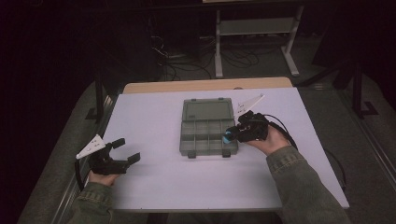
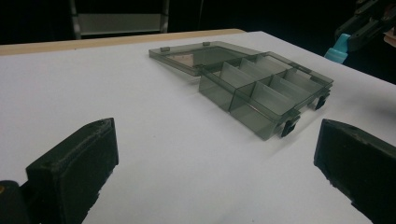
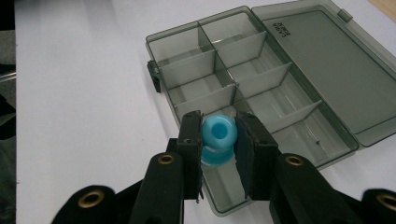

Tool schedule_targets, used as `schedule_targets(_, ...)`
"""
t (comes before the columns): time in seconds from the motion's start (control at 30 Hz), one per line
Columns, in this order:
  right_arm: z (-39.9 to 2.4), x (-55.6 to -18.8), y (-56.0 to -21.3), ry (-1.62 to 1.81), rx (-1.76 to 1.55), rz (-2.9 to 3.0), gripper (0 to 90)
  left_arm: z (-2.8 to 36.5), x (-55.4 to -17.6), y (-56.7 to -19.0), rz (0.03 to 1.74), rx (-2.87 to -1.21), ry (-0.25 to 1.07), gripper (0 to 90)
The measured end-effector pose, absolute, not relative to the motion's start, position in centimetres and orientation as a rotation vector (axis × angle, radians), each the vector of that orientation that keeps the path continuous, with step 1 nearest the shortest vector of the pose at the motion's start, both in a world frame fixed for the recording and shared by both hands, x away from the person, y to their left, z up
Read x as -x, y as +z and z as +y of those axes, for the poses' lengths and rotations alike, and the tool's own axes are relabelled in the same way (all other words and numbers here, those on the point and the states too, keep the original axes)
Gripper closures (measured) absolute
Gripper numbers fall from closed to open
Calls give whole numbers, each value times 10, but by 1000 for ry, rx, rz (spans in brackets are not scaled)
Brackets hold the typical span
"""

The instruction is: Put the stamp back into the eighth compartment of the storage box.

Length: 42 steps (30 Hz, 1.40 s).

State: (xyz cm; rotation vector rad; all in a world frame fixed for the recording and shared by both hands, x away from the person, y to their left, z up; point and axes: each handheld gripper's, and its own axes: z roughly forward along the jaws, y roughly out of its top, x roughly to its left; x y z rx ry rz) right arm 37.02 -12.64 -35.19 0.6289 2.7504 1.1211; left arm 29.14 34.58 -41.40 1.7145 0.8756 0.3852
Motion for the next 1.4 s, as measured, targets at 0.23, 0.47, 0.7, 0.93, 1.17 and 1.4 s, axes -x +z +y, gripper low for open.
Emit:
schedule_targets(0.23,-130,-376,-355,1104,-667,2744,709,346,-291,-414,875,-1714,385,0)
schedule_targets(0.47,-132,-381,-359,1092,-690,2744,708,346,-291,-414,875,-1713,385,0)
schedule_targets(0.7,-131,-386,-364,1072,-709,2752,709,346,-291,-414,875,-1713,385,0)
schedule_targets(0.93,-129,-390,-369,1047,-719,2766,708,346,-291,-414,875,-1715,386,0)
schedule_targets(1.17,-128,-392,-374,1022,-728,2783,709,346,-291,-414,875,-1714,384,0)
schedule_targets(1.4,-125,-395,-380,992,-734,2804,708,346,-291,-414,874,-1715,385,0)
